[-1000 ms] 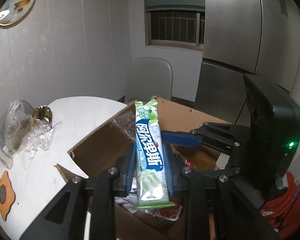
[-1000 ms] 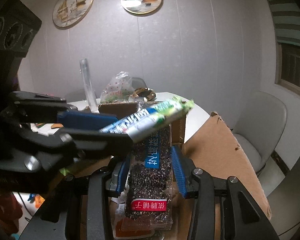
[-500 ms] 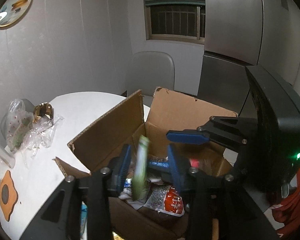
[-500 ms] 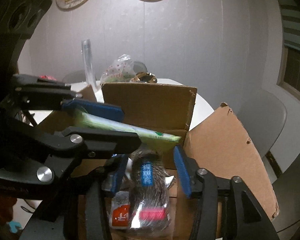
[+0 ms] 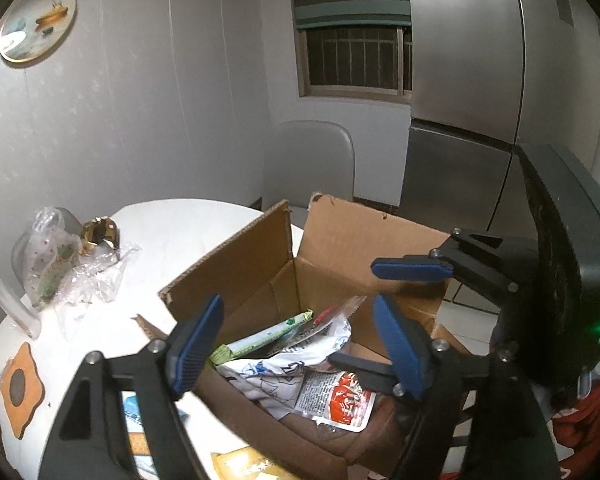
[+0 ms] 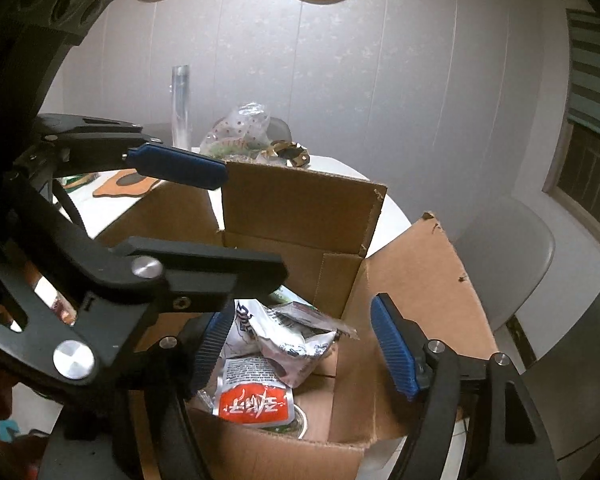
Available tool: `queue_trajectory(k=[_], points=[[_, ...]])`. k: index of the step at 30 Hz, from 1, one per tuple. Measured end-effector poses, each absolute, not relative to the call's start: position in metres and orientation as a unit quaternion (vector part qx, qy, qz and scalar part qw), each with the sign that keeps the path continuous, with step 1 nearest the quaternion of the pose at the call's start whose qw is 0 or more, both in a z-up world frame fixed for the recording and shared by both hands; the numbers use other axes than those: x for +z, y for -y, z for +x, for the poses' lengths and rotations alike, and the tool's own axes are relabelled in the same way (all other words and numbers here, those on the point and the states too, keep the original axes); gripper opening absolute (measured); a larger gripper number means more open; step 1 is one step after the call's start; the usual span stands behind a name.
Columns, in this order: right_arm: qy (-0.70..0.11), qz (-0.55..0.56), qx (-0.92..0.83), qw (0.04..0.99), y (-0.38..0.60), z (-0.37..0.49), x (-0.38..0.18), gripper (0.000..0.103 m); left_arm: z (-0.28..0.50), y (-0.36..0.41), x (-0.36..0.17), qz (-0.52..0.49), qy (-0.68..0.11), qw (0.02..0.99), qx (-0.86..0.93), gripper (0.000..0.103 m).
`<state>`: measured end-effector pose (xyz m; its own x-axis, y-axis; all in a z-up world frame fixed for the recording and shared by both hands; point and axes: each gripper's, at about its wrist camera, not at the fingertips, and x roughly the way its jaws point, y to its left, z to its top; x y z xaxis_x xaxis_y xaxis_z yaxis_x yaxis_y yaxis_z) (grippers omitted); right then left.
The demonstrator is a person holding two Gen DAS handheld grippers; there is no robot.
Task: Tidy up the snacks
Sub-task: 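Open both grippers over the box and withdraw toward the table, then grasp the chocolate bar with the left gripper while the right grasps the orange duck-neck pouch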
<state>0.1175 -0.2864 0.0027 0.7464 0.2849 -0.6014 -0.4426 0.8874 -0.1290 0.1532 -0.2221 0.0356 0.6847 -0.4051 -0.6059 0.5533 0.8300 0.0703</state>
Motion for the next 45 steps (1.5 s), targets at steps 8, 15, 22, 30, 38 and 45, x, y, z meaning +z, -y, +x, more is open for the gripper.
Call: queue_trajectory(k=[8, 15, 22, 30, 38, 45], points=[[-0.268, -0.124, 0.202, 0.934, 0.286, 0.089, 0.028, 0.082, 0.122, 0.19, 0.06, 0.102, -0.265, 0.924, -0.256, 0.082], [-0.211, -0.125, 0.236, 0.94, 0.262, 0.042, 0.058, 0.085, 0.08, 0.131, 0.079, 0.088, -0.239, 0.945, -0.207, 0.083], [-0.193, -0.134, 0.316, 0.919, 0.206, 0.004, 0.062, 0.085, 0.041, 0.06, 0.067, 0.06, -0.239, 0.959, -0.141, 0.083], [-0.24, -0.153, 0.396, 0.873, 0.128, -0.002, 0.008, 0.085, 0.017, -0.009, 0.002, 0.018, -0.284, 0.957, -0.059, 0.082], [-0.323, -0.149, 0.403, 0.843, 0.087, 0.017, -0.08, 0.085, 0.023, -0.039, -0.079, -0.044, -0.356, 0.933, -0.043, 0.079], [-0.324, -0.144, 0.388, 0.851, 0.086, 0.015, -0.108, 0.085, 0.024, -0.034, -0.126, -0.074, -0.388, 0.918, -0.041, 0.051]])
